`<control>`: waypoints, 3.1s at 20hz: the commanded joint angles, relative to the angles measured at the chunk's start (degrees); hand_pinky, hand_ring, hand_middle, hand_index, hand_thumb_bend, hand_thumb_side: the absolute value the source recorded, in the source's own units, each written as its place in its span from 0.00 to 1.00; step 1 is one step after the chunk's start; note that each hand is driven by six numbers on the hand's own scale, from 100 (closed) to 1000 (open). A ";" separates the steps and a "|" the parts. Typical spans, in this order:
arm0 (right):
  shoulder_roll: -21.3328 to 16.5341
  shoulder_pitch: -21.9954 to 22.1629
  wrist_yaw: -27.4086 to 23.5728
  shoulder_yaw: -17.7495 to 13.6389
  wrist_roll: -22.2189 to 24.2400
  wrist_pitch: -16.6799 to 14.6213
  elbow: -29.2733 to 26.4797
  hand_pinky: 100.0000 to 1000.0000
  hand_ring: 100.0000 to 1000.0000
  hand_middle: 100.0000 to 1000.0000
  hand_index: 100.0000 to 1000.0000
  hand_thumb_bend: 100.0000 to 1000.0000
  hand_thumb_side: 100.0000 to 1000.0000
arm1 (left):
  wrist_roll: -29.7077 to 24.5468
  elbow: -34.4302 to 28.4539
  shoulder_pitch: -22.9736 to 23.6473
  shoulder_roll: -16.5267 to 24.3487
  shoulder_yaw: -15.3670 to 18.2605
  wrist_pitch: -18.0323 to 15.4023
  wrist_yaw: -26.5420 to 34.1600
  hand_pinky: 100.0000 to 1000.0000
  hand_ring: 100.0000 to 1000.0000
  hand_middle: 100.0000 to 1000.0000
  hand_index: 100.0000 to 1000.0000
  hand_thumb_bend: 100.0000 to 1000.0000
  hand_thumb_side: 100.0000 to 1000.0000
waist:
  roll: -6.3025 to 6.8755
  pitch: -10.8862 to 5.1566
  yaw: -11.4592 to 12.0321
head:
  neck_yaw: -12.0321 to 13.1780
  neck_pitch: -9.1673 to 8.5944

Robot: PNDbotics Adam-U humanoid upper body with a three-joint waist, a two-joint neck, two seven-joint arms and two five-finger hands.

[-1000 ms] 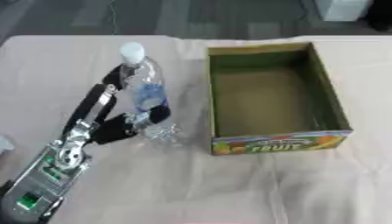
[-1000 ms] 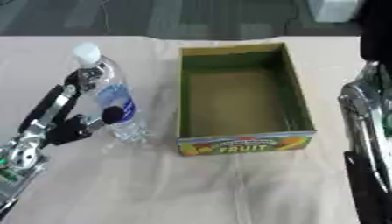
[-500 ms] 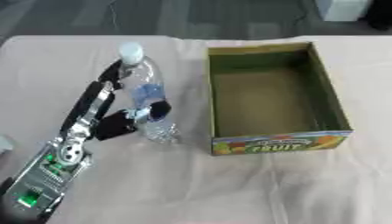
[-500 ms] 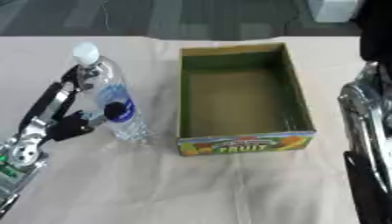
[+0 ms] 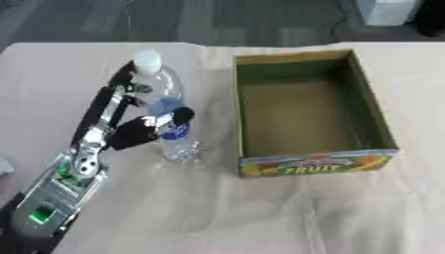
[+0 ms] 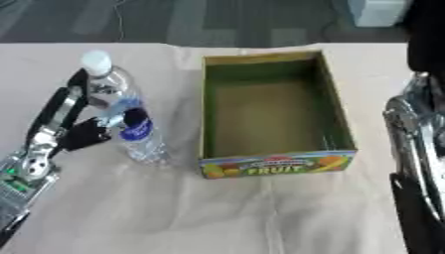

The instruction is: Pick up objects on the table and place them in the box.

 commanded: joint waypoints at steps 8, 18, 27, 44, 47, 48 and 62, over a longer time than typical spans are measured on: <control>-0.12 -0.66 -0.23 -0.25 0.14 -0.09 -0.73 0.74 0.84 0.92 0.92 0.00 1.00 | 7.71 0.94 -1.86 -1.85 0.44 -4.56 7.79 0.63 0.75 0.96 1.00 0.86 0.66 | -0.02 -1.47 -0.03 | -0.64 -0.77; 0.07 -0.71 -0.11 -0.36 0.06 -0.07 -0.73 0.74 0.84 0.92 0.92 0.00 1.00 | 11.94 2.67 -2.87 -4.81 0.30 -9.45 12.50 0.63 0.74 0.91 1.00 0.87 0.63 | -0.12 -1.50 0.01 | -0.67 -0.85; 0.18 -0.86 -0.10 -0.33 0.10 -0.08 -0.73 0.74 0.84 0.92 0.92 0.00 1.00 | 9.54 4.11 -2.98 -4.72 -0.46 -8.79 7.53 0.75 0.82 1.00 1.00 0.87 0.64 | -0.14 -1.52 -0.10 | -0.78 -0.75; 0.39 -0.81 0.12 -0.46 -0.02 0.04 -0.73 0.74 0.84 0.91 0.92 0.00 1.00 | 1.90 4.50 -3.13 -5.37 0.77 -1.09 -3.53 0.45 0.55 0.87 1.00 0.78 0.43 | -0.08 -1.38 -0.24 | -1.32 -0.07; 0.45 -0.77 0.13 -0.47 -0.03 0.08 -0.73 0.74 0.84 0.91 0.92 0.00 1.00 | 9.02 4.48 -3.25 -5.60 0.79 -0.38 -2.39 0.38 0.48 0.79 0.95 0.79 0.39 | -0.06 -1.35 -0.30 | -1.40 -0.02; 0.48 -0.75 0.13 -0.47 -0.03 0.09 -0.73 0.74 0.84 0.91 0.92 0.00 1.00 | 10.90 4.52 -3.31 -5.68 0.59 -0.26 -2.00 0.36 0.47 0.77 0.92 0.78 0.39 | -0.06 -1.32 -0.34 | -1.39 -0.02; 0.68 -0.61 0.17 -0.66 -0.08 0.24 -0.73 0.74 0.85 0.92 0.92 0.00 1.00 | 22.22 4.78 -4.01 -6.08 -0.29 -0.14 0.52 0.23 0.34 0.58 0.70 0.63 0.38 | -0.18 -1.20 -0.58 | -1.50 0.41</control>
